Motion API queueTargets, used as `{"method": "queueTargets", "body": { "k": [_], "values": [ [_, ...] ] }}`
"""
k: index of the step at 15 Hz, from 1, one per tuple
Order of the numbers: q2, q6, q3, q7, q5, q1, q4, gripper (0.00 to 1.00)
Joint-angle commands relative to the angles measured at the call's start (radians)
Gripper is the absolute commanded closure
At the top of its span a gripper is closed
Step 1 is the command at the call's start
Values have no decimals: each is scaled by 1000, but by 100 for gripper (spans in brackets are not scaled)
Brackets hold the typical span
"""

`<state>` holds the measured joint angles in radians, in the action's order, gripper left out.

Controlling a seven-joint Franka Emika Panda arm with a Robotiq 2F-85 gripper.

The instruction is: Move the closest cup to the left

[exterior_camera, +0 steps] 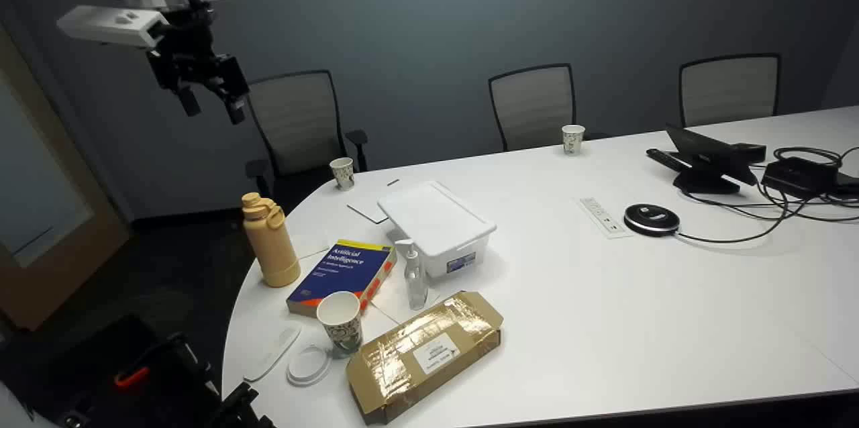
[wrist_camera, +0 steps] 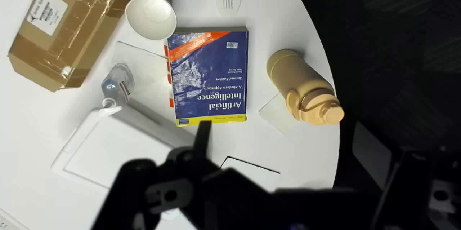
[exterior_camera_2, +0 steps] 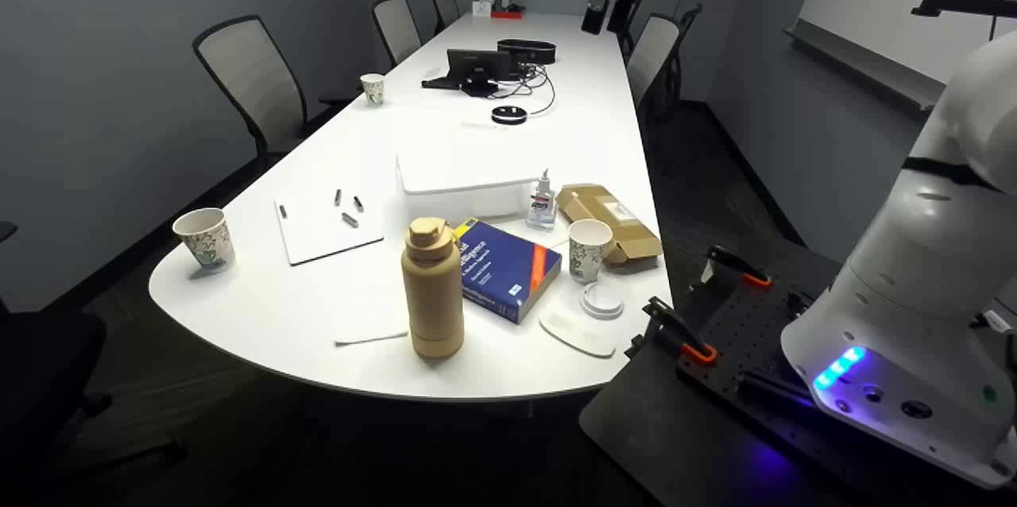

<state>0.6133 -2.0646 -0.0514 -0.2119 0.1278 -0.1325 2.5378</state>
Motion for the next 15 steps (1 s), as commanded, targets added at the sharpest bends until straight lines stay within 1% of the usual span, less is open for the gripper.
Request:
{"method": "queueTargets", "body": {
  "k": [1,14,15],
  "values": [
    [-1,4,8,-4,5,9,-2,0],
    [-1,4,8,-4,5,9,-2,0],
    [-15,-19,15,18,-4,21,3,0]
  ]
}}
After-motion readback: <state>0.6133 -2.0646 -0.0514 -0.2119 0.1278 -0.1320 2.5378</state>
